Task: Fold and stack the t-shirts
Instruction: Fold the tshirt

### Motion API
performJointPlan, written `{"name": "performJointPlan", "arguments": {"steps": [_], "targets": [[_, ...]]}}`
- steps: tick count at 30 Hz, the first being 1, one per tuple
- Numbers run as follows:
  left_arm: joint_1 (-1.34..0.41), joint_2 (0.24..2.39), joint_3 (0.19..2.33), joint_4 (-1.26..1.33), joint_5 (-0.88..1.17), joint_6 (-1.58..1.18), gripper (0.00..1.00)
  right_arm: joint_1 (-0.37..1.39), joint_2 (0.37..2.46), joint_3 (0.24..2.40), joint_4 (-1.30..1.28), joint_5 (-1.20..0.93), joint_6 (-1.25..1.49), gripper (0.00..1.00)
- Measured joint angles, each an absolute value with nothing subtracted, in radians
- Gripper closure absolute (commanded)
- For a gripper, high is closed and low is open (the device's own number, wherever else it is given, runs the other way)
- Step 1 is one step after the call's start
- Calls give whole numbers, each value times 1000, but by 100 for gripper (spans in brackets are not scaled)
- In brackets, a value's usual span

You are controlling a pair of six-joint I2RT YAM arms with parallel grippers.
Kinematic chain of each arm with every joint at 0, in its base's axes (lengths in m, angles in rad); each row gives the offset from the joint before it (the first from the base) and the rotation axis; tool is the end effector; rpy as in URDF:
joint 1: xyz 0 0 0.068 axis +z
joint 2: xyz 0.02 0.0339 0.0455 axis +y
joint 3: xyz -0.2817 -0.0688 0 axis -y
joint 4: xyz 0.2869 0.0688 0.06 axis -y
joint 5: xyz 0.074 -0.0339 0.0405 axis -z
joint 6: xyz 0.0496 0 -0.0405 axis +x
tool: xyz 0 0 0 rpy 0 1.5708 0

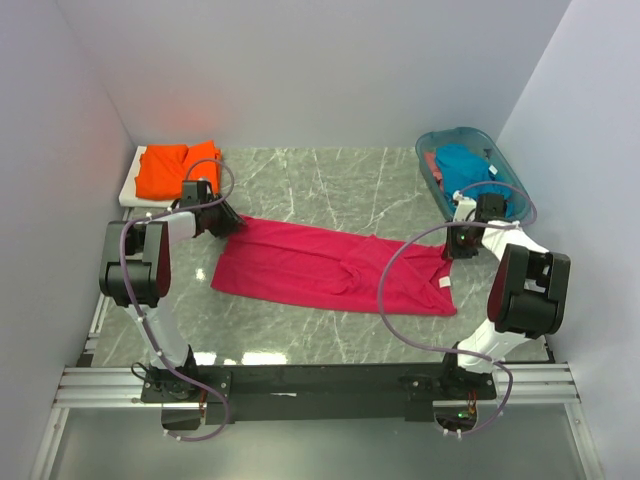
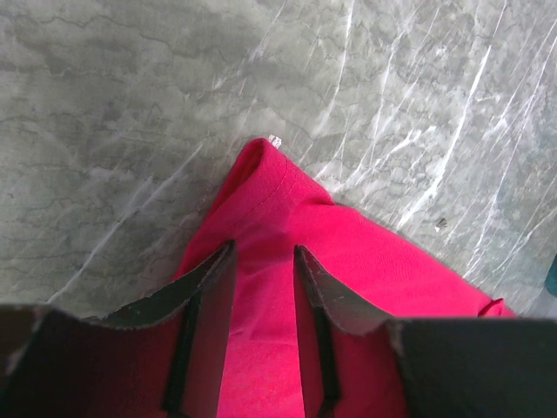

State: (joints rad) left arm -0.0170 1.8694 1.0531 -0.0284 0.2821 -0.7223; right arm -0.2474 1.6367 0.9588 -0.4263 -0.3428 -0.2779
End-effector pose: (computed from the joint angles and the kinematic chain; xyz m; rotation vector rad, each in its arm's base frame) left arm 0.4236 -0.0210 0.1238 -0.7313 2.3747 -0.6690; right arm 0.3473 -0.0705 0.1536 -0.1462 2.5907 0.2734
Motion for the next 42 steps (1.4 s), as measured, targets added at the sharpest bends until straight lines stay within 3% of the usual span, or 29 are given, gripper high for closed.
{"name": "performJointPlan", "arguments": {"steps": [6, 10, 14, 19, 29, 31, 33, 34, 36, 42], "targets": [[-17, 1870, 1056, -32, 279, -722, 61, -276, 1636, 933, -426, -340, -283, 99], [-17, 1871, 1060, -35, 282, -721, 56, -287, 1636, 932, -427, -348, -294, 69], [-19, 1866, 1063, -28, 296, -716, 41, -291, 1629, 932, -432, -356, -315, 57], [-20, 1825, 1106, -87, 295, -678, 35, -293, 1564, 934, -456, -376, -344, 44], [-44, 1621, 1195, -151, 221, -520, 32, -287, 1432, 944, -632, -567, -564, 41], [-61, 1549, 1178, -139, 176, -483, 25, -264, 1416, 953, -709, -636, -665, 41], [-72, 1449, 1141, -132, 129, -452, 19, -202, 1399, 957, -773, -690, -755, 41], [-75, 1391, 1122, -134, 108, -437, 10, -145, 1385, 956, -794, -710, -791, 41], [-76, 1271, 1095, -131, 56, -413, 1, 15, 1339, 939, -787, -720, -823, 41], [-64, 973, 992, -146, -120, -385, 1, 640, 1232, 882, -565, -526, -734, 37]]}}
